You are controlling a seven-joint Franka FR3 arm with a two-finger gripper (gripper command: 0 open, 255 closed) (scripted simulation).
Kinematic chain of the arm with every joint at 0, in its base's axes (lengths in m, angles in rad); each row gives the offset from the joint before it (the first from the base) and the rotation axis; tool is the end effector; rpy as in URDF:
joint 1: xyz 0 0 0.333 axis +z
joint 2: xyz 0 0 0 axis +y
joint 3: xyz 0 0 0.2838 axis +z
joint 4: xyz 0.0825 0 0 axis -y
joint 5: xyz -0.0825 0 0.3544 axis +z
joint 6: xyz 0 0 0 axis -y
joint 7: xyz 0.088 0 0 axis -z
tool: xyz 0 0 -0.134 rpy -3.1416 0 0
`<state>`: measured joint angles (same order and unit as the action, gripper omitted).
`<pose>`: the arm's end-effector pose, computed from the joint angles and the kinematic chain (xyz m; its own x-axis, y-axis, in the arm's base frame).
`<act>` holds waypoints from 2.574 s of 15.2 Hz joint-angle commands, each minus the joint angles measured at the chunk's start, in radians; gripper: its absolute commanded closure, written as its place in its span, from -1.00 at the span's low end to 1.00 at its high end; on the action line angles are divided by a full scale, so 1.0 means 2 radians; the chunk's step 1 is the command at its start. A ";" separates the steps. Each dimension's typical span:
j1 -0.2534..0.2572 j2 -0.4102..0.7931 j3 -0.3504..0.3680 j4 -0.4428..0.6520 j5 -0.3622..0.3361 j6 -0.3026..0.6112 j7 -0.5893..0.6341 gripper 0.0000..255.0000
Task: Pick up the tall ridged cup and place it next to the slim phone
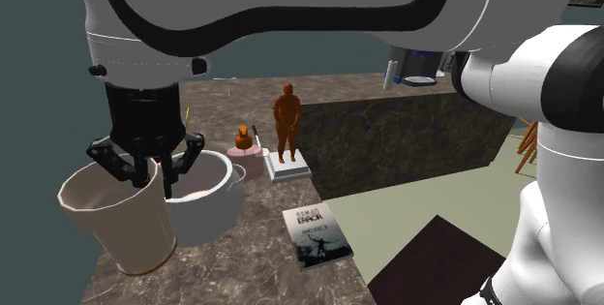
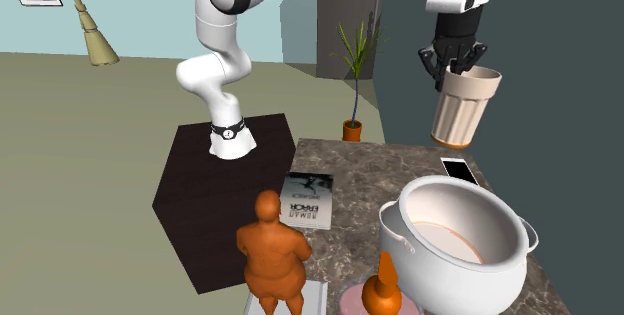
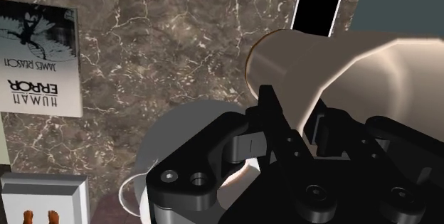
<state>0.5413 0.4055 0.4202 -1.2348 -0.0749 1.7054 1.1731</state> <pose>0.4113 0.4894 0.5080 0.9702 -0.2385 -0.0424 -0.2419 -0.9625 -0.1229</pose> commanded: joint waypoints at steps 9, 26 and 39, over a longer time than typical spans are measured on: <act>-0.009 -0.012 -0.001 -0.086 0.004 0.075 -0.004 1.00; -0.013 0.004 -0.006 -0.179 -0.002 0.182 -0.005 1.00; -0.012 0.015 -0.008 -0.200 -0.007 0.213 -0.004 1.00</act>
<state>0.5172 0.4355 0.4035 -1.6346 -0.0885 2.1313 1.1660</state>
